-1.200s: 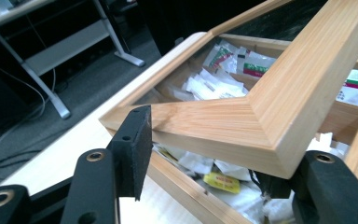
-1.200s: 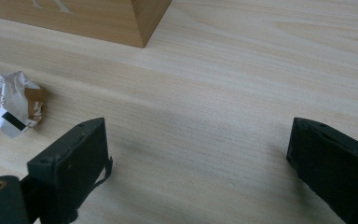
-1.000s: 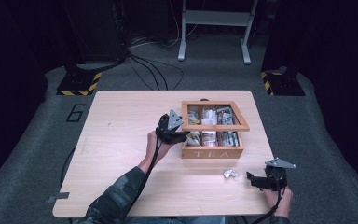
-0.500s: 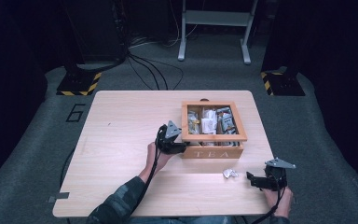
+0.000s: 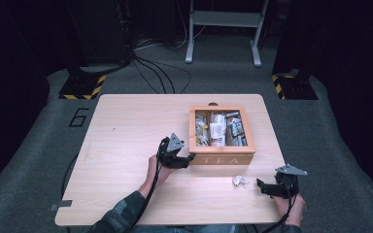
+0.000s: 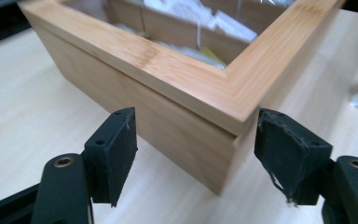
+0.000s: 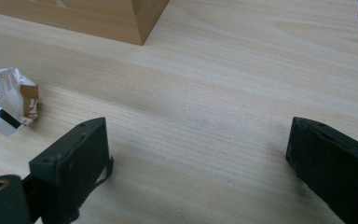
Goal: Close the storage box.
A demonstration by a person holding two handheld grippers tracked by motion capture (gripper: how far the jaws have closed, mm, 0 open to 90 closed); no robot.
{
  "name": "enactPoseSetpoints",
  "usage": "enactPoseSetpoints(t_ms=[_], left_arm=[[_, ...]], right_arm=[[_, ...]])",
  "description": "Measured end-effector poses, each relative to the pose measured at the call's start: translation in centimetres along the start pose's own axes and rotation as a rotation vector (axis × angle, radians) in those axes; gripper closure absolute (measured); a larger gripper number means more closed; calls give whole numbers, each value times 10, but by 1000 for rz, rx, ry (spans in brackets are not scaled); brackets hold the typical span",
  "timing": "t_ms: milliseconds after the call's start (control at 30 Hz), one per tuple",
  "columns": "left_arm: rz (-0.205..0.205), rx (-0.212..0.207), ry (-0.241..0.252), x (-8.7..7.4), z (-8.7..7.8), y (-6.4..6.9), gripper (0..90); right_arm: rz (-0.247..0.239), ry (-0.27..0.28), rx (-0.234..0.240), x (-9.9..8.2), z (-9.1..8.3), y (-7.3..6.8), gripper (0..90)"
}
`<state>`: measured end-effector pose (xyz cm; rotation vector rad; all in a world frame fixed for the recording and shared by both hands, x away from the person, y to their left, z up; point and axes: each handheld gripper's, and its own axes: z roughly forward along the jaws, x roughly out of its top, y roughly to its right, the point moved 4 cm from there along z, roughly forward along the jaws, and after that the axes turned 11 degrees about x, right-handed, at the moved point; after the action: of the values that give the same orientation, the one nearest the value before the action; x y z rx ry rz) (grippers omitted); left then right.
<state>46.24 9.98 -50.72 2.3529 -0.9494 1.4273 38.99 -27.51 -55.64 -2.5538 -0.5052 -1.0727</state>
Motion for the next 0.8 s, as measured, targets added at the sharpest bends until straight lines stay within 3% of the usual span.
enactPoseSetpoints(t_ms=[200, 533, 800], left_arm=[[-40, 18, -21, -17, -21, -13, 203], [-42, 80, -70, -50, -67, -36, 119], [-70, 142, -200, -99, -94, -56, 53]], right_arm=[[-16, -7, -8, 0, 1, -1, 53], [-17, -7, -9, 0, 1, -1, 51], [-17, -7, -11, 0, 1, -1, 51]])
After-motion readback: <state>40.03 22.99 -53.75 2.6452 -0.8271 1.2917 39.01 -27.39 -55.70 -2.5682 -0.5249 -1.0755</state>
